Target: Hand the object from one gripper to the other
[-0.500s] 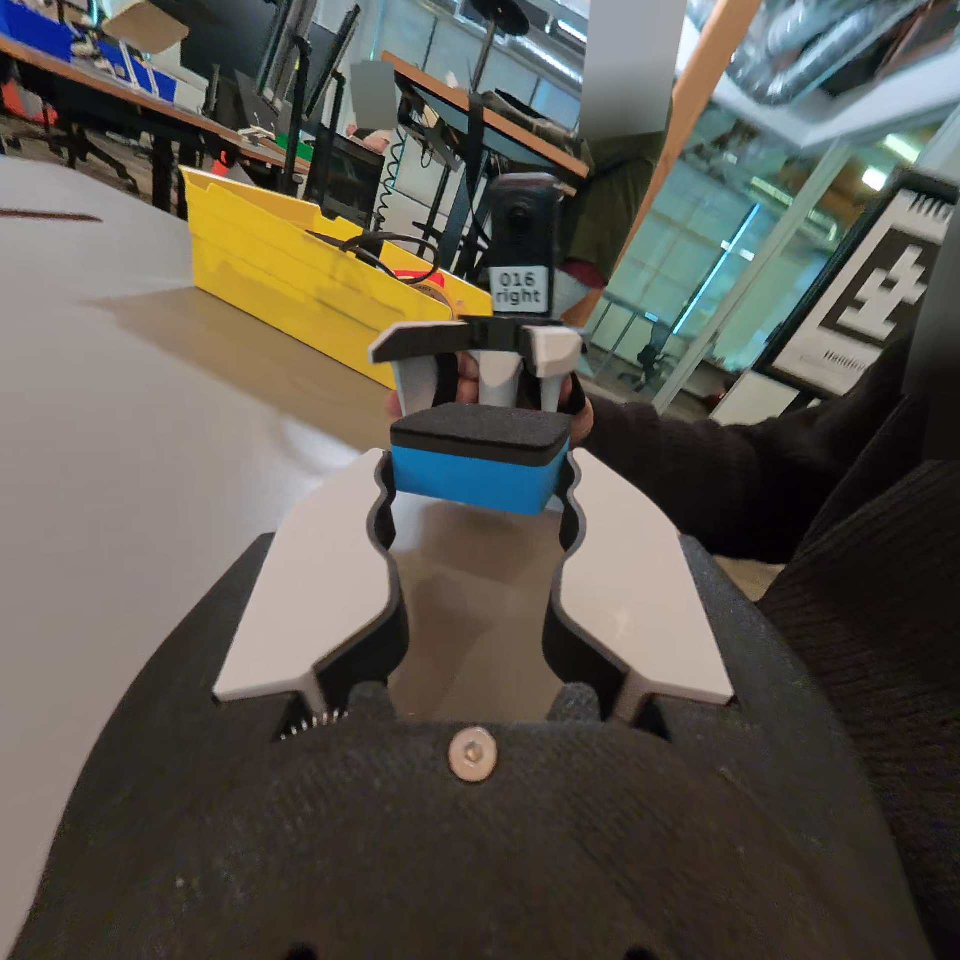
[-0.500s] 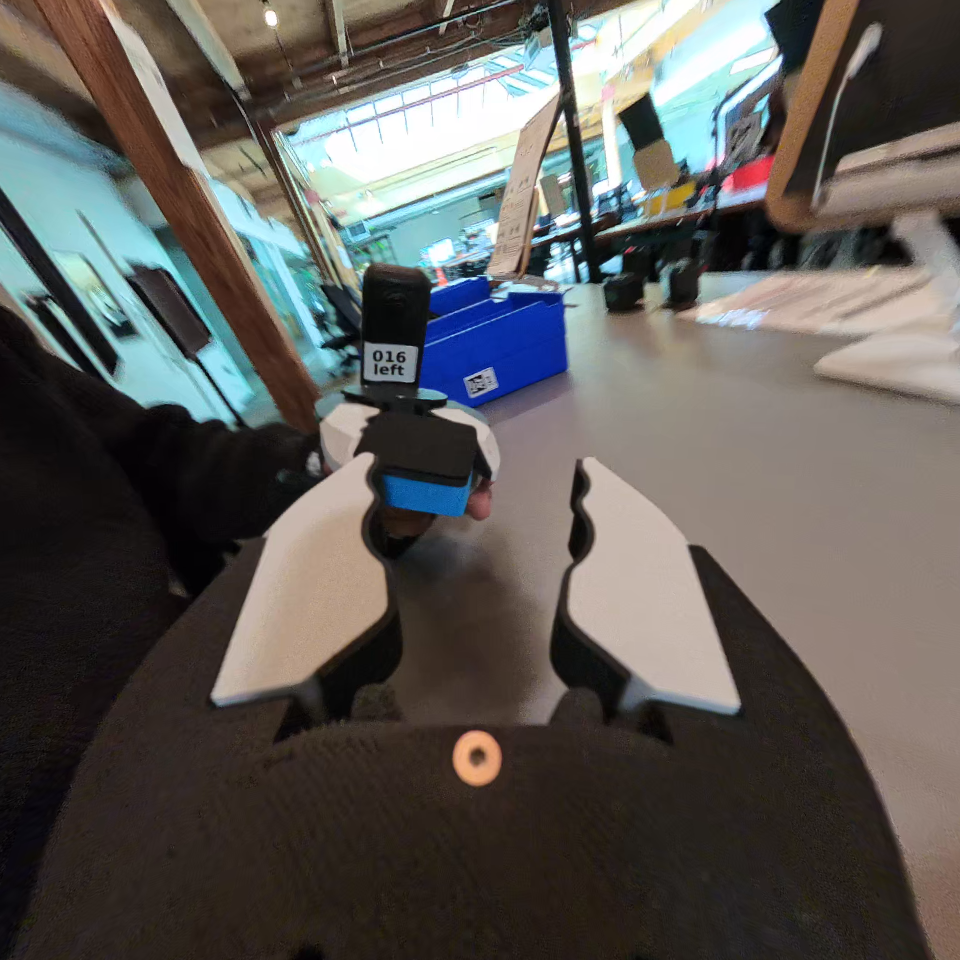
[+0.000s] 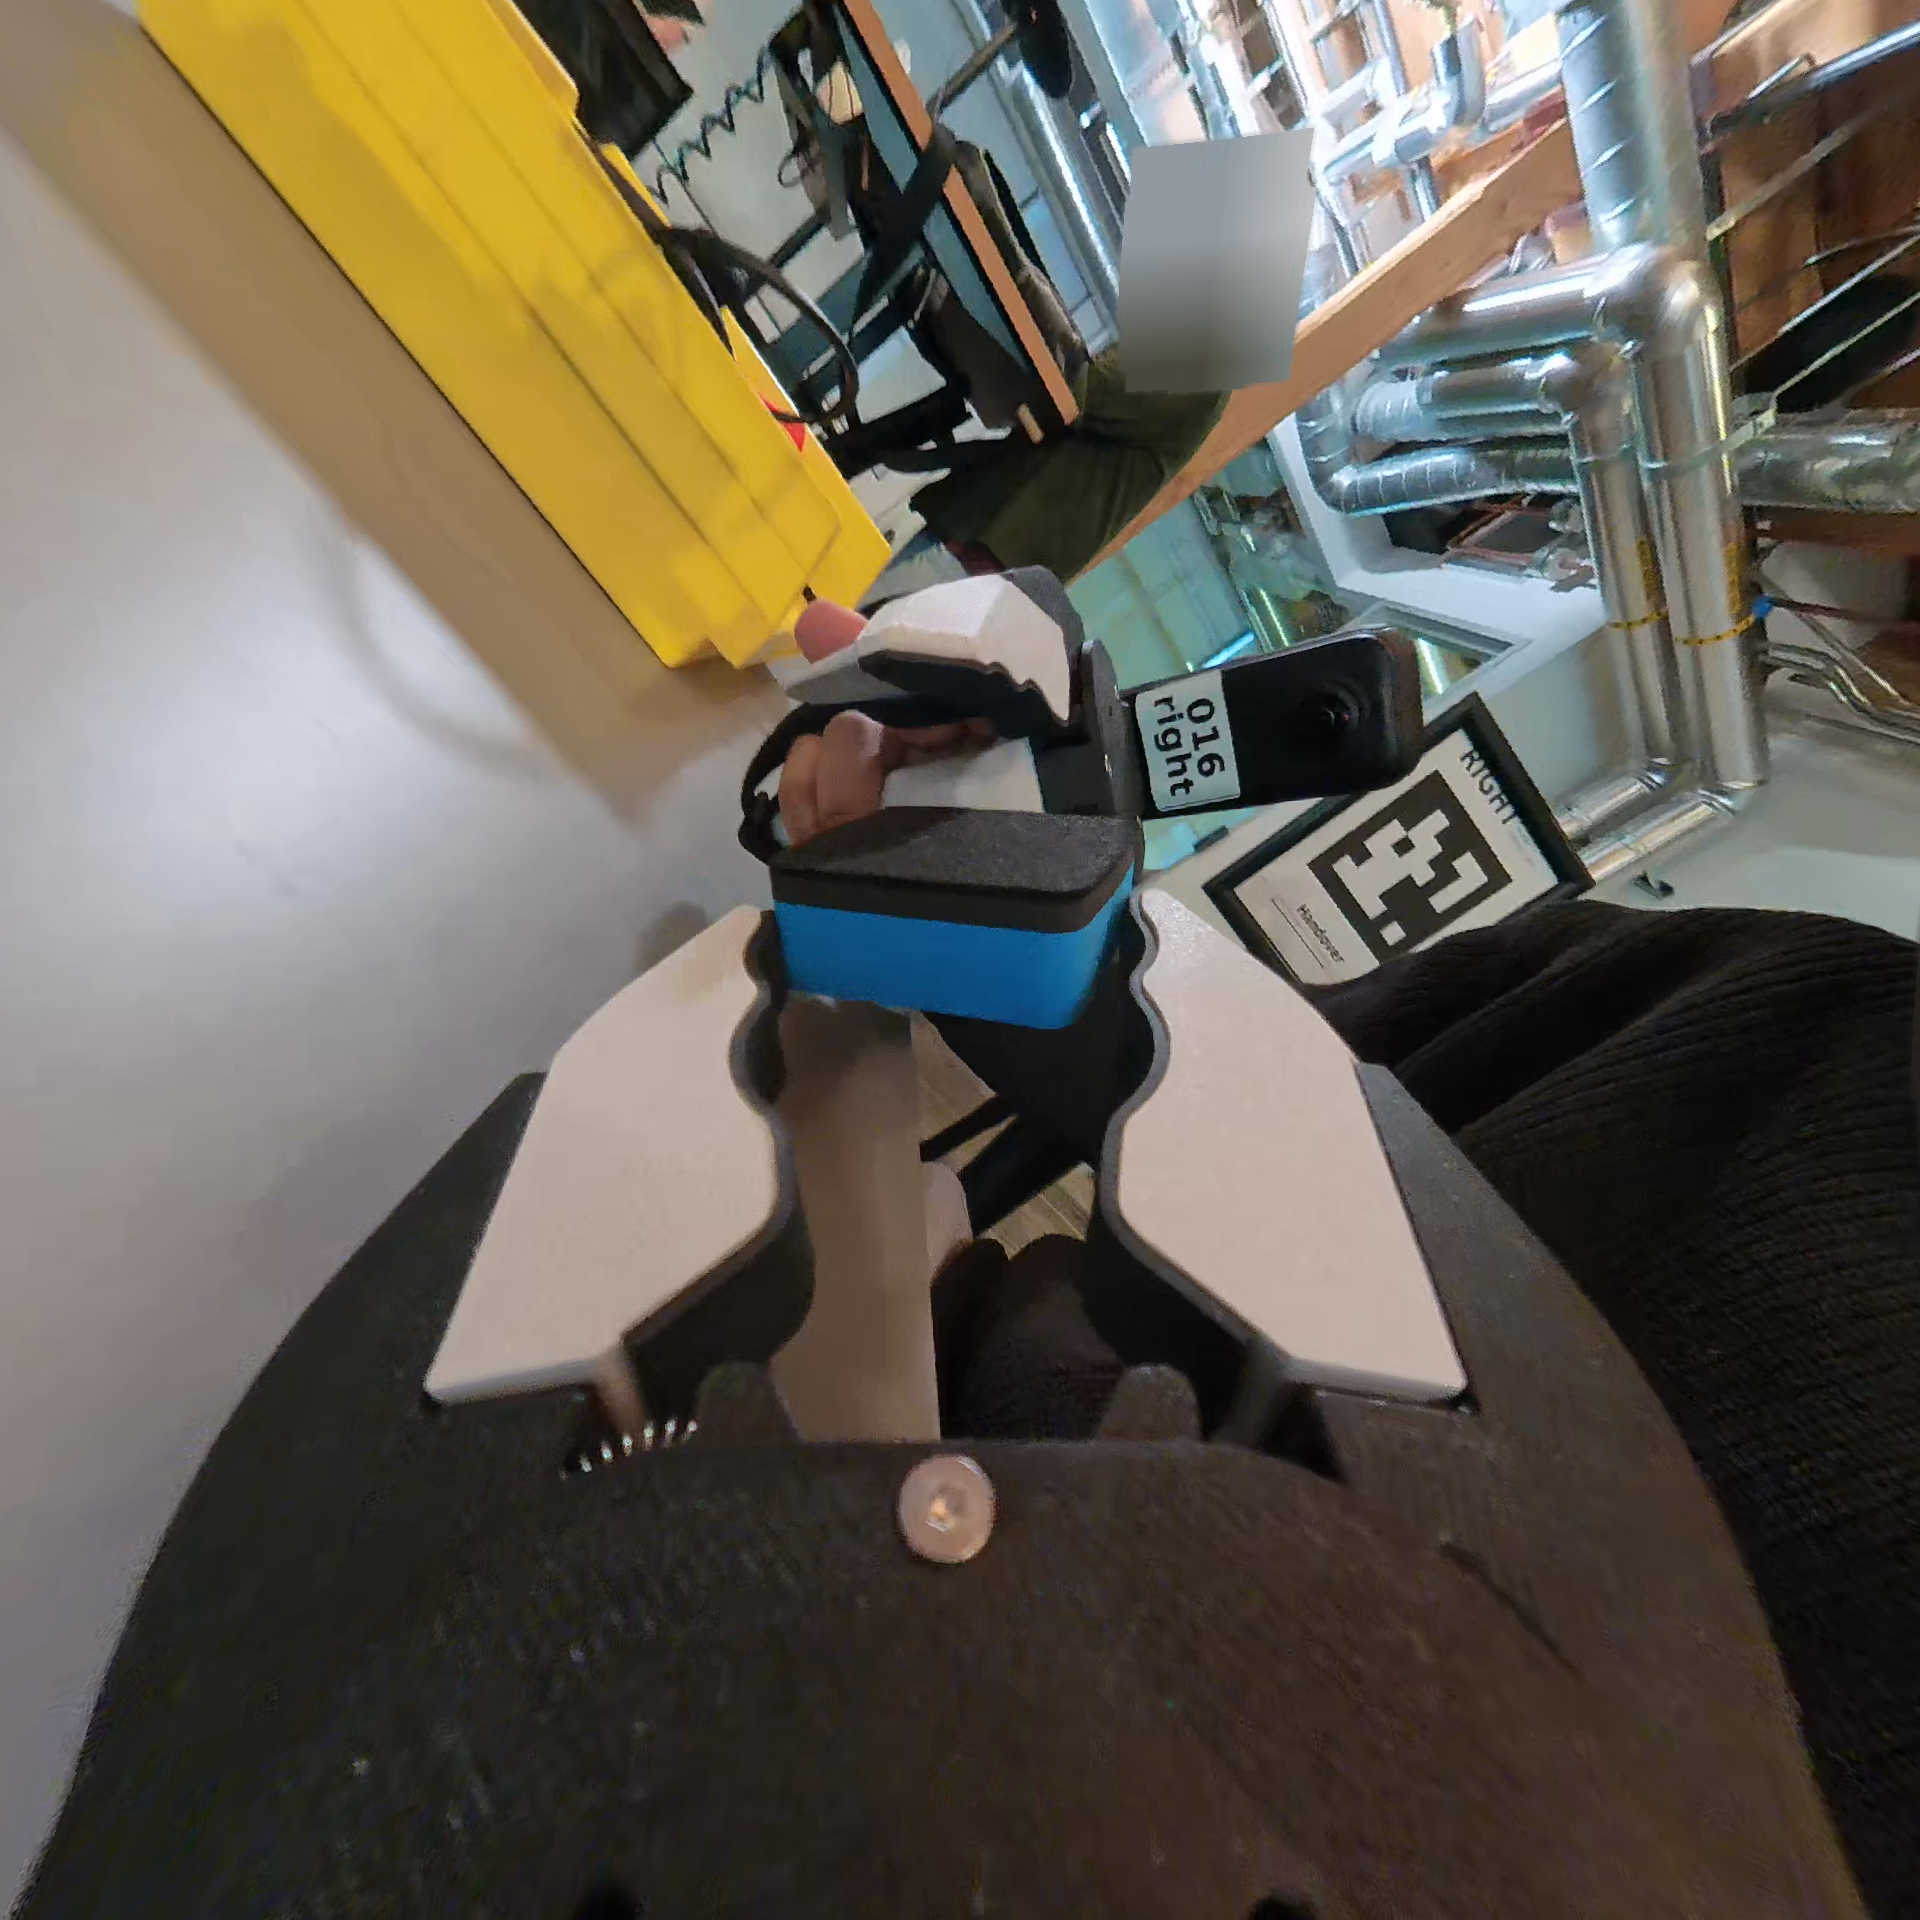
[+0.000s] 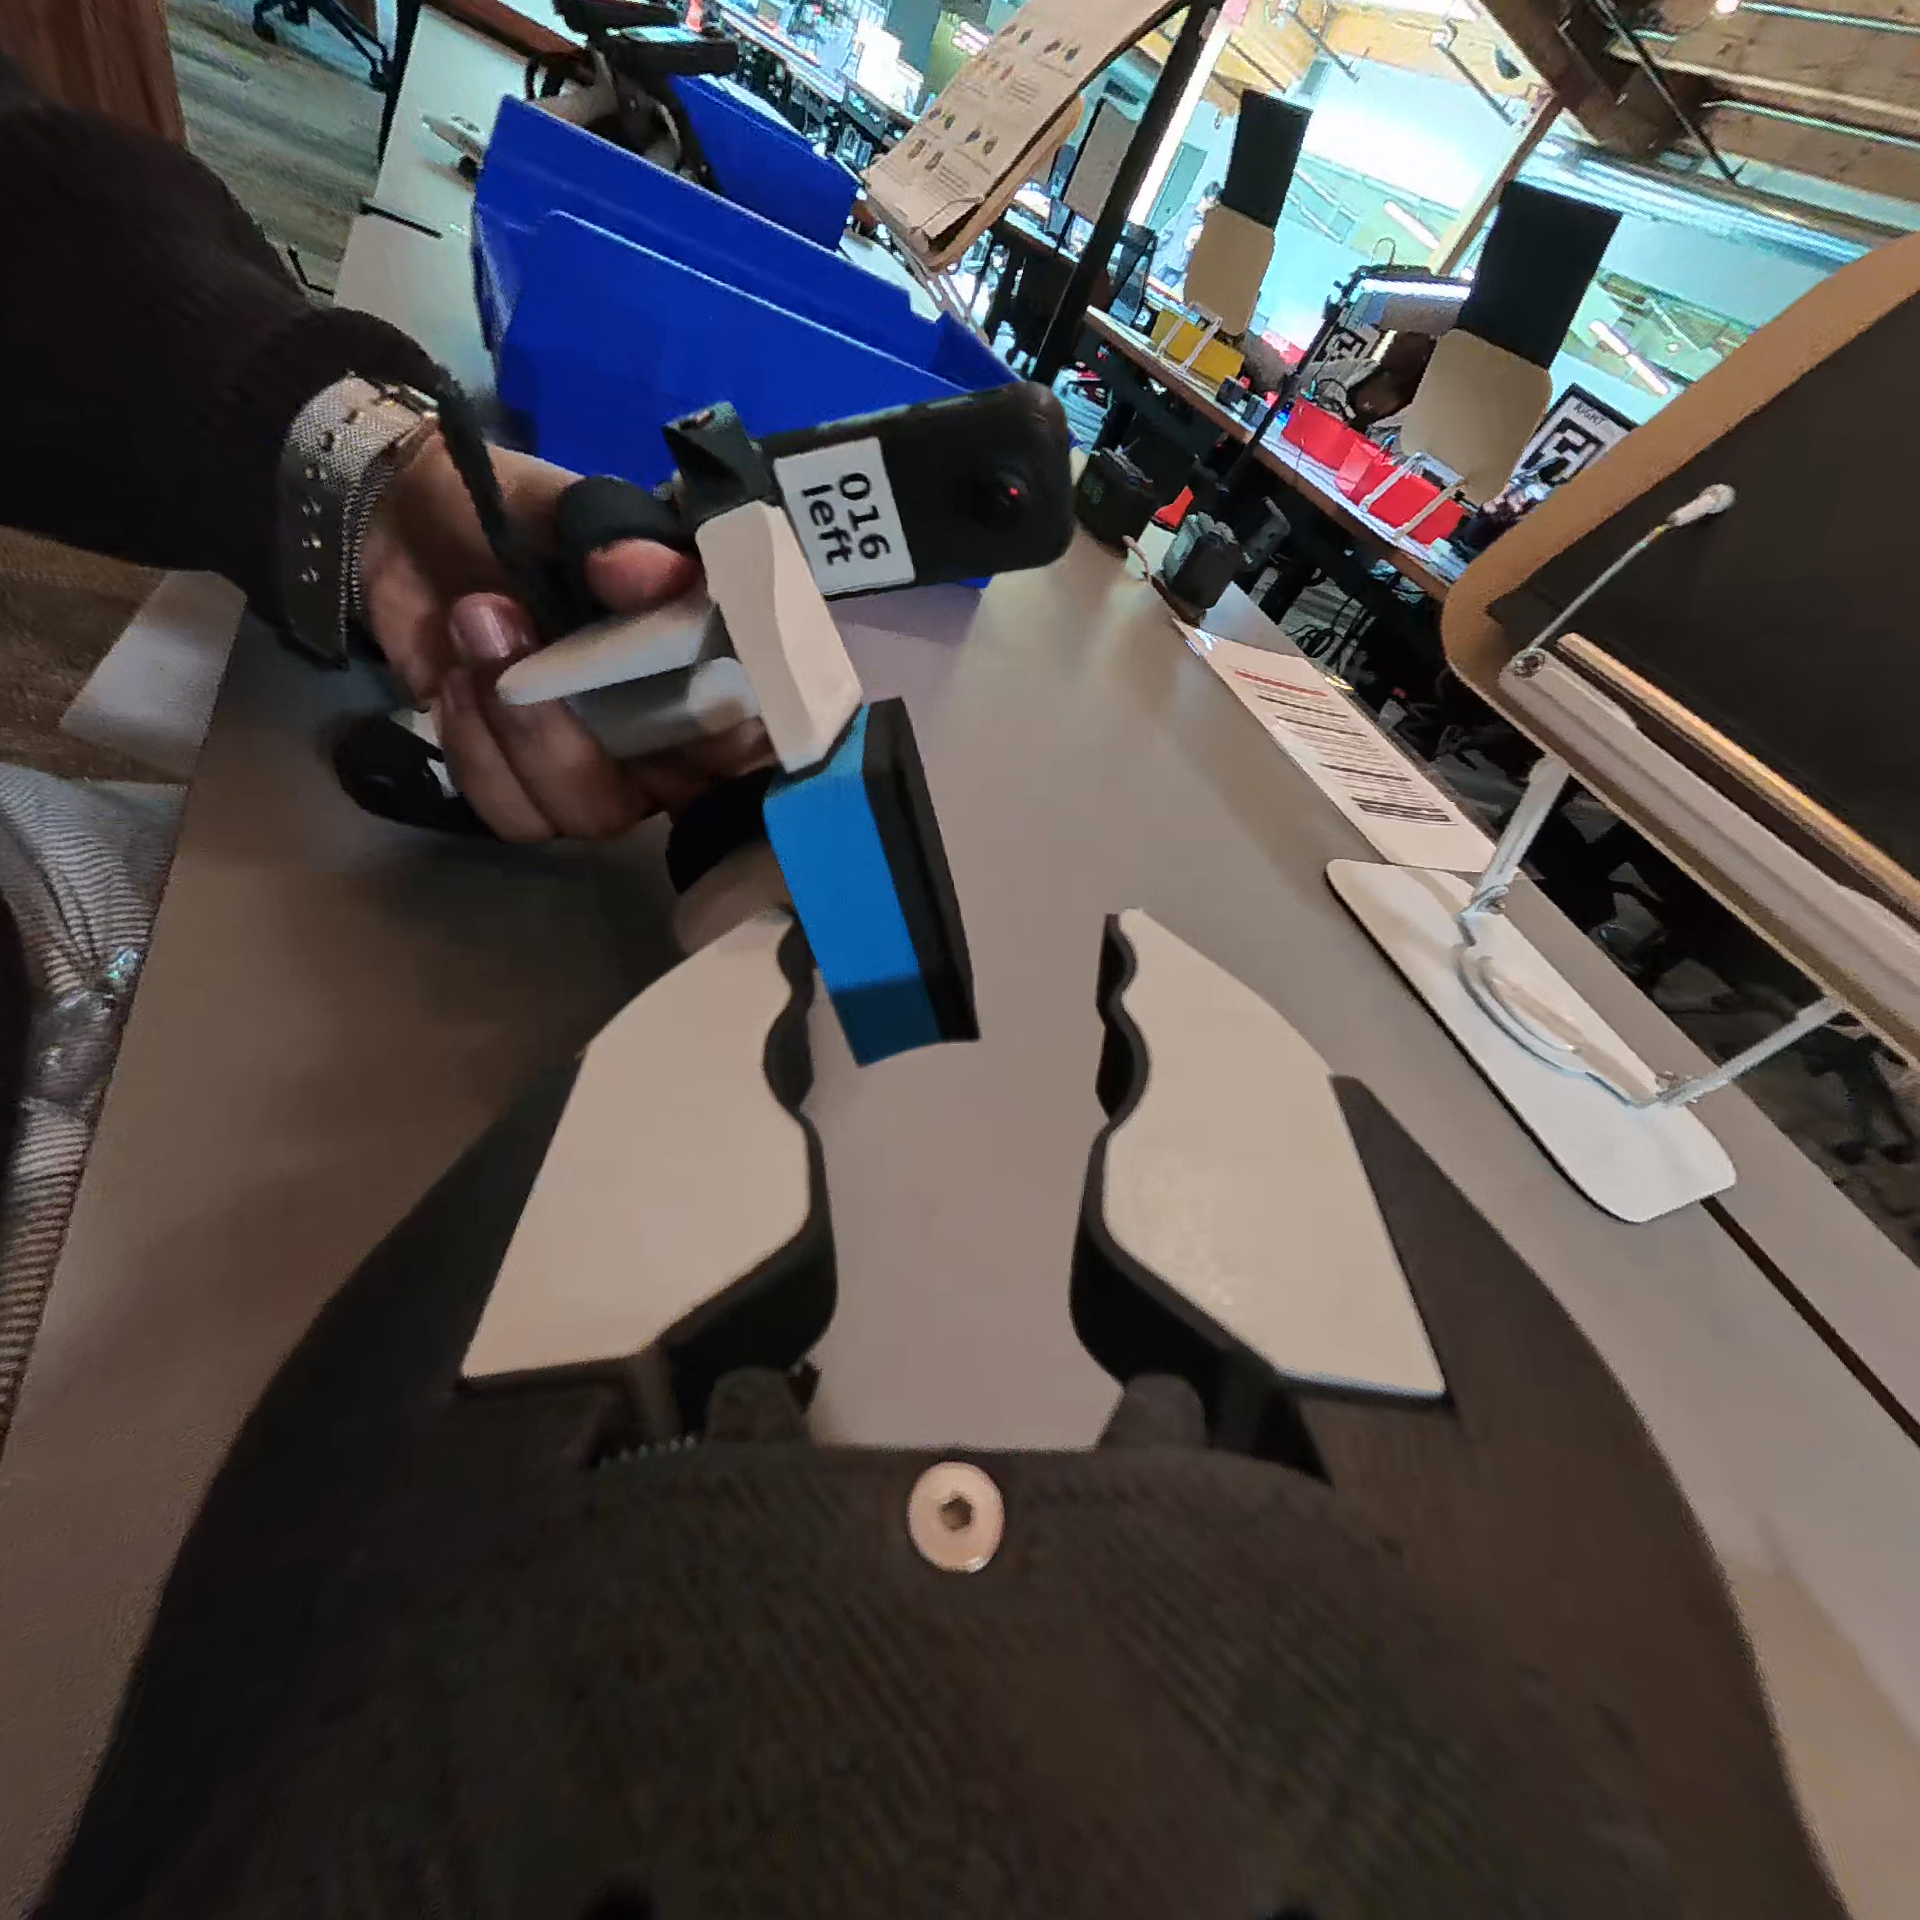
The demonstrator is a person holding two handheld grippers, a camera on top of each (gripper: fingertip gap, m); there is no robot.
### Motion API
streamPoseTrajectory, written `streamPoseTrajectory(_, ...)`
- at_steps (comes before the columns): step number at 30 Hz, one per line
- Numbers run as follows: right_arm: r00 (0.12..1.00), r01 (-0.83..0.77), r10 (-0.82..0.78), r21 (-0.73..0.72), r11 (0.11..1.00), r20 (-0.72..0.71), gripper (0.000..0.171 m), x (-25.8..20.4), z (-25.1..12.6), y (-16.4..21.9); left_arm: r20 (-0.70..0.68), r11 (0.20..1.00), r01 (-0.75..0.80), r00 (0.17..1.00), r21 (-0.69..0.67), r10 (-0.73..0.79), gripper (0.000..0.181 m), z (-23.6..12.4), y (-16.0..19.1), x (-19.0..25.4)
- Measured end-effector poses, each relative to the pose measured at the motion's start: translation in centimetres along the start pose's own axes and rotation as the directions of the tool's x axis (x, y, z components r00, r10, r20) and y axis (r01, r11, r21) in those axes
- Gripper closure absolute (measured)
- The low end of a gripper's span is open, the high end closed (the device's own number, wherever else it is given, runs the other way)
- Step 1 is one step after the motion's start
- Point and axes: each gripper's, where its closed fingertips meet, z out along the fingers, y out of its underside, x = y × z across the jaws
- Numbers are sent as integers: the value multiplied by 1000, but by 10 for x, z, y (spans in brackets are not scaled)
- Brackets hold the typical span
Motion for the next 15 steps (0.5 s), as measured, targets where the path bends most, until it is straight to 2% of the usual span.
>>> streamPoseTrajectory(4, 999, 27, -27, 6, 1000, 39, 142, -8, -1, -3, -56, 998, 59, 997, -12, -60, 119, 2, 3, 4)
streamPoseTrajectory(8, 999, 1, -2, 20, 1000, 38, 144, -8, -1, -7, -129, 992, 125, 984, 5, -123, 119, 0, 1, 7)
streamPoseTrajectory(11, 996, -82, 80, 50, 995, 43, 144, -3, -5, -11, -104, 996, 79, 992, 28, -76, 107, 0, -2, 6)
streamPoseTrajectory(15, 952, -297, 292, 36, 954, 93, 144, 3, -10, -7, 22, 995, -80, 997, 62, 79, 90, -4, -10, -2)
